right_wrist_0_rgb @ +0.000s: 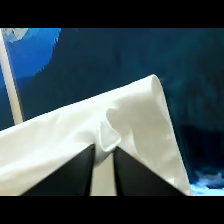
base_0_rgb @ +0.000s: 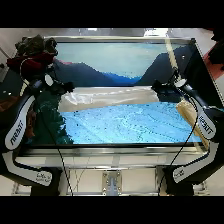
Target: Fold the shirts.
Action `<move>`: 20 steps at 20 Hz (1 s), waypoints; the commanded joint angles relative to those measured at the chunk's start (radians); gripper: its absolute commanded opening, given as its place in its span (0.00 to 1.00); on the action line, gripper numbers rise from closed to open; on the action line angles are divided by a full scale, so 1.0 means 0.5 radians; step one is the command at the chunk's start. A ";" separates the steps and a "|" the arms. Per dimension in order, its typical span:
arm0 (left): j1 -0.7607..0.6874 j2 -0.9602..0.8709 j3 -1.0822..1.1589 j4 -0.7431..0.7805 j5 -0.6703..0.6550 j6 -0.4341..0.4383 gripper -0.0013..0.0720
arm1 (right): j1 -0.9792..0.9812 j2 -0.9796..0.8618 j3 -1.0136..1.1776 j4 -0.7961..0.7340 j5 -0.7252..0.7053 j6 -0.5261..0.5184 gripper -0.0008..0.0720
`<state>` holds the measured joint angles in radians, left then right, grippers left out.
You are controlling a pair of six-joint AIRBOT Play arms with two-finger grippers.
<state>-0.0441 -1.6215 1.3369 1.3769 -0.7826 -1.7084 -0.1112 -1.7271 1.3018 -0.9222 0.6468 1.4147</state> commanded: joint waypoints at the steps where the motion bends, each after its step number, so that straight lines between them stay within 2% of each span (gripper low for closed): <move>1: -0.002 0.021 0.185 -0.130 -0.040 0.139 0.71 | -0.060 0.023 0.196 -0.257 0.340 -0.002 0.53; 4: -0.001 0.079 0.396 -0.134 -0.030 0.159 0.71 | -0.191 0.072 0.344 -0.323 0.562 0.030 0.54; 6: -0.001 0.085 0.506 -0.143 -0.029 0.159 0.71 | -0.307 0.030 0.342 -0.194 0.773 0.003 0.57; 8: -0.001 0.086 0.561 -0.159 -0.032 0.158 0.71 | -0.409 -0.072 0.342 0.066 0.950 -0.145 0.61; 11: -0.001 0.087 0.572 -0.175 -0.029 0.159 0.71 | -0.472 -0.208 0.343 0.425 1.027 -0.396 0.66; 12: -0.002 0.087 0.572 -0.181 -0.026 0.159 0.71 | -0.472 -0.251 0.343 0.441 1.048 -0.424 0.67; 13: -0.001 0.087 0.572 -0.197 -0.016 0.159 0.71 | -0.472 -0.295 0.343 0.439 1.060 -0.425 0.74; 16: -0.002 0.087 0.574 -0.259 0.019 0.159 0.71 | -0.472 -0.422 0.343 0.566 1.145 -0.515 0.79; 17: -0.002 0.087 0.574 -0.281 0.017 0.160 0.71 | -0.472 -0.453 0.343 0.620 1.160 -0.560 0.83; 20: -0.002 0.087 0.574 -0.342 0.016 0.166 0.71 | -0.458 -0.491 0.343 0.636 1.126 -0.581 0.83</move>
<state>-0.0448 -1.5787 1.6218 1.2400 -0.7780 -1.6276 -0.3431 -1.9419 1.4727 -0.6411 1.1980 1.1584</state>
